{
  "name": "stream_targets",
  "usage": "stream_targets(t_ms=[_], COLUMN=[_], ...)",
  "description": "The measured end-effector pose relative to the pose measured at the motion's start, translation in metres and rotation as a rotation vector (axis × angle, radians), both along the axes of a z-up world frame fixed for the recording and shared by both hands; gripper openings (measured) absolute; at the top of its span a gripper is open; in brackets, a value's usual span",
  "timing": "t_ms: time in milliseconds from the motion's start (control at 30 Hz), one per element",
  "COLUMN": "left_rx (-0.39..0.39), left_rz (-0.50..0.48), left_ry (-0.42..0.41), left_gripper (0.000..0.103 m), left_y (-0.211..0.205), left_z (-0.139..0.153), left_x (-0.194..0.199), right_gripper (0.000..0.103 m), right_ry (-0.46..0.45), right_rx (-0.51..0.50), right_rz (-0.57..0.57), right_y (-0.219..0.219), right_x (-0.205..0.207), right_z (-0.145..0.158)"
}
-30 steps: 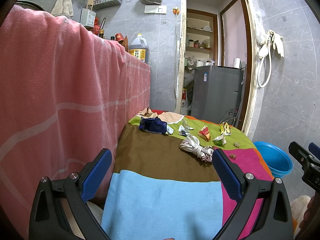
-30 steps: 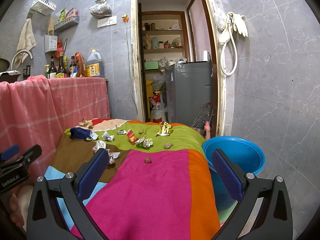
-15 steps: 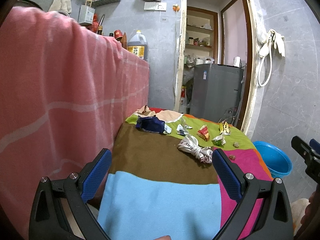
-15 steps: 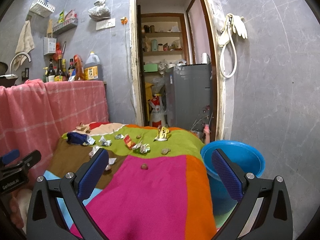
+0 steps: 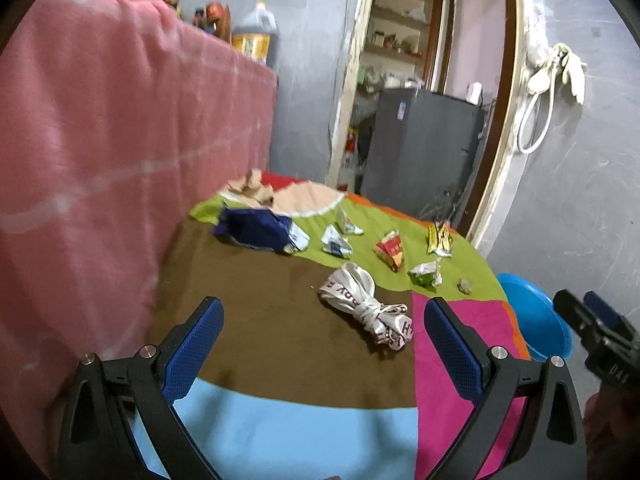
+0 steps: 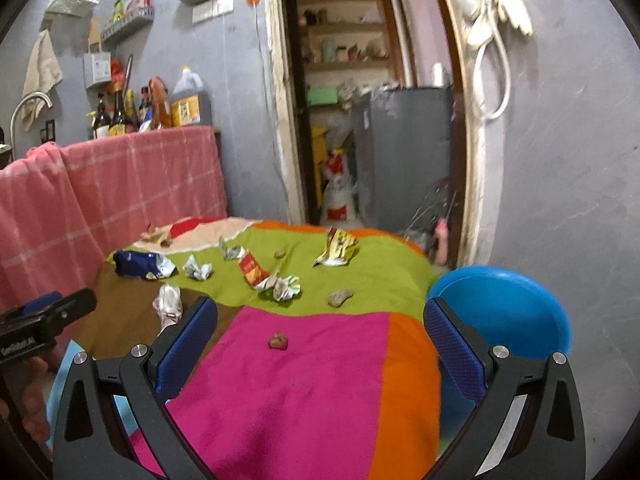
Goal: Collect trash
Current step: 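Grasp the white ribbon bundle with the left gripper while the right gripper grasps a brown lump, then carry both items over the blue basin and open both grippers to drop them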
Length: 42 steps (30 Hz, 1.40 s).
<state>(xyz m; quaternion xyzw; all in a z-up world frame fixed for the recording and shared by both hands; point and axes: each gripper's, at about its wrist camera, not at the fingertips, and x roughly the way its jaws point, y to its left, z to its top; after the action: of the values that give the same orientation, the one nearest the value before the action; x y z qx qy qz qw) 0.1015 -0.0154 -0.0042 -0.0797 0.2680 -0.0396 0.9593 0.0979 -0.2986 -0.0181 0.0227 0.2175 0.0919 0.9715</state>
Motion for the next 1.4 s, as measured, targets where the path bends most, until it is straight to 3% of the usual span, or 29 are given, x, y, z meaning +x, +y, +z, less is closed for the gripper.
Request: stream_targets(t_ms=[133, 233, 467, 633, 767, 933, 1033, 1167, 1400], left_rx=[-0.025, -0.043, -0.064, -0.064, -0.075, -0.079, -0.09, -0.084, -0.057], left_rz=[-0.026, -0.048, -0.121, -0.153, -0.186, -0.184, -0.182, -0.183, -0.235], left_ry=[0.076, 0.121, 0.251, 0.278, 0.298, 0.301, 0.304, 0.29, 0.183], left_gripper=[0.098, 0.097, 0.067, 0.054, 0.036, 0.026, 0.019, 0.015, 0.013], left_y=[-0.004, -0.007, -0.019, -0.026, -0.028, -0.029, -0.028, -0.033, -0.056], left_z=[-0.01, -0.015, -0.034, -0.039, -0.039, -0.039, -0.039, -0.035, -0.017], left_x=[0.024, 0.037, 0.061, 0.065, 0.067, 0.068, 0.069, 0.068, 0.057], right_gripper=[0.101, 0.083, 0.054, 0.046, 0.039, 0.029, 0.018, 0.017, 0.017], right_ry=[0.059, 0.124, 0.288, 0.359, 0.401, 0.429, 0.436, 0.408, 0.213], right_rx=[-0.017, -0.03, -0.021, -0.005, -0.007, -0.007, 0.005, 0.013, 0.047], right_rz=[0.06, 0.103, 0.21, 0.262, 0.287, 0.32, 0.33, 0.328, 0.262], right_y=[0.004, 0.007, 0.015, 0.022, 0.028, 0.033, 0.033, 0.032, 0.011], right_x=[0.022, 0.039, 0.071, 0.085, 0.093, 0.099, 0.1, 0.096, 0.065], right_z=[-0.011, -0.02, -0.048, -0.06, -0.067, -0.072, -0.074, -0.07, -0.041])
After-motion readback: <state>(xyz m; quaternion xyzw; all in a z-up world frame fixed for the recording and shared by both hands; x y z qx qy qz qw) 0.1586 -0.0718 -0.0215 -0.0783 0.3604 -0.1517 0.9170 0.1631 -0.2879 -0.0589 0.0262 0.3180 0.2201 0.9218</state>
